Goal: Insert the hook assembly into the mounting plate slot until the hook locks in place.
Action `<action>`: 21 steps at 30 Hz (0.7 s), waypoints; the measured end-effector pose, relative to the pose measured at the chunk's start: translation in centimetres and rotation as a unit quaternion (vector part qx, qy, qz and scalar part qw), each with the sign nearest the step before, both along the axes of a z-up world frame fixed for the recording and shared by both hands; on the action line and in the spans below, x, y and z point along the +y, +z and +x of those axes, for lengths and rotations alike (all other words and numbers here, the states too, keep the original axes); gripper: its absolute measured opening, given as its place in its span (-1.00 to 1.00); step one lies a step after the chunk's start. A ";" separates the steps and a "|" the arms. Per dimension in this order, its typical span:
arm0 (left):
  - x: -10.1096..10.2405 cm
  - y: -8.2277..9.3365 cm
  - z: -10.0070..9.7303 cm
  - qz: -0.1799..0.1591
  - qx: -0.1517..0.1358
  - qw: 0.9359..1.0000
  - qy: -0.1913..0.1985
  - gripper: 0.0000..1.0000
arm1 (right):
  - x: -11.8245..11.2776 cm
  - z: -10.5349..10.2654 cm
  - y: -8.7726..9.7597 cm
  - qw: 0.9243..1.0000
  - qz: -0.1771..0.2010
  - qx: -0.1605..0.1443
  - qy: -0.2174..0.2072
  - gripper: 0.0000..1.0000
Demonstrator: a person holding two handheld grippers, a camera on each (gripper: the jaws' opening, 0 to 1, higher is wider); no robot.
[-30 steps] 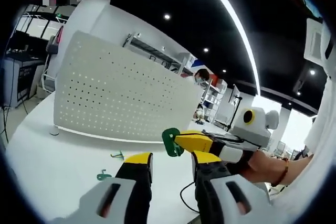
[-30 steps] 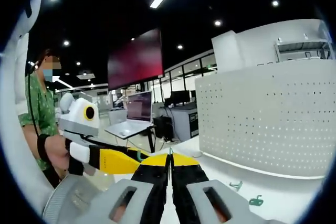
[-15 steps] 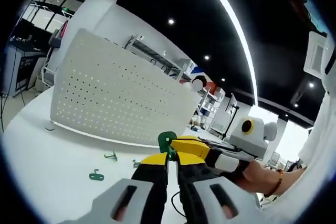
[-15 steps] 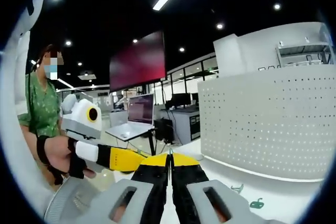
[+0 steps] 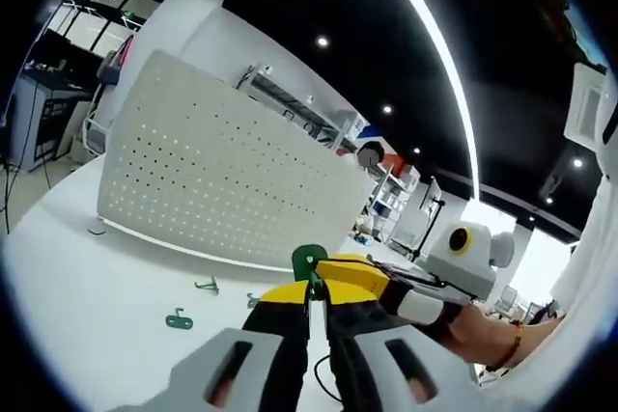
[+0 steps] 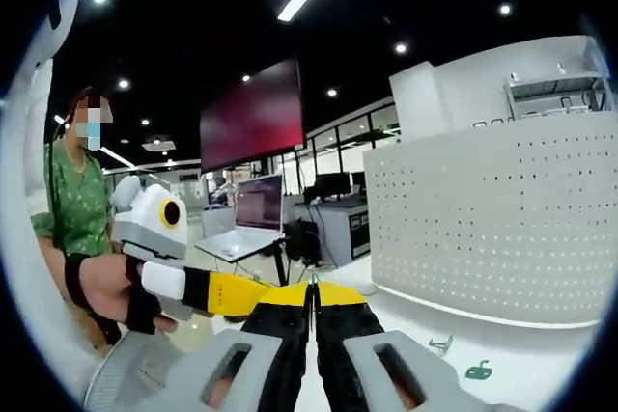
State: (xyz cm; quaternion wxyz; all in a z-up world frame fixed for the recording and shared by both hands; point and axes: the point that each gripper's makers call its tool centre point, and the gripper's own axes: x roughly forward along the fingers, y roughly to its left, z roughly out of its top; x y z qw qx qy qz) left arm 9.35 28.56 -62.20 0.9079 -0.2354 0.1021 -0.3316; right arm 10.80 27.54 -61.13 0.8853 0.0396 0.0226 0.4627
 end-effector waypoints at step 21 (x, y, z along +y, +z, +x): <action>0.5 0.4 0.5 0.049 -0.034 0.998 0.018 -0.94 | 0.1 0.1 0.2 1.000 -0.002 -0.004 0.011 -0.92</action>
